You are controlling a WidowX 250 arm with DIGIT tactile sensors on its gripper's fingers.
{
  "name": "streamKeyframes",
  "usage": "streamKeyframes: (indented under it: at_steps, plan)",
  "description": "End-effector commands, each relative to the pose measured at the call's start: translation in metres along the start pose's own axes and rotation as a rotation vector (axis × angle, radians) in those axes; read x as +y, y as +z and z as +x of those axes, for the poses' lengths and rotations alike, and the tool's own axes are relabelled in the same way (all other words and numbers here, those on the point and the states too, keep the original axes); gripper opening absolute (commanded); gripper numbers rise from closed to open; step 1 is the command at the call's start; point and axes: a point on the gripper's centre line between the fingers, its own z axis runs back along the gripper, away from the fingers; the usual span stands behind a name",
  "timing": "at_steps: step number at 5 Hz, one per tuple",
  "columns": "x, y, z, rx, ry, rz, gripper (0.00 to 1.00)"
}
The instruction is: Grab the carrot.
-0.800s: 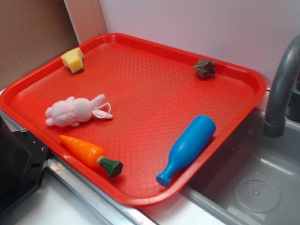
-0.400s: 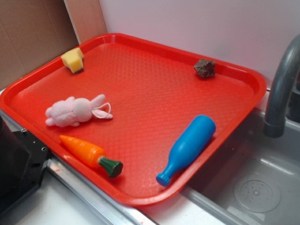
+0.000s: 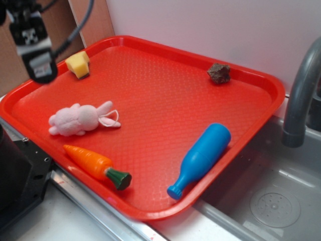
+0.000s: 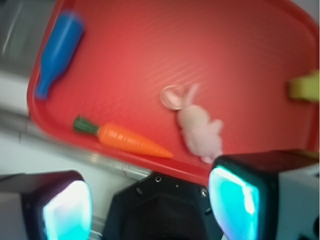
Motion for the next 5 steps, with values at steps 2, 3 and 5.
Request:
streamKeyframes:
  at_steps: [2, 3, 5]
  plan:
    - [-0.008, -0.027, -0.009, -0.044, -0.263, -0.001, 1.0]
    - [-0.008, -0.027, -0.009, -0.044, -0.263, -0.001, 1.0]
    - [-0.021, -0.066, -0.012, -0.02, -0.62, -0.002, 1.0]
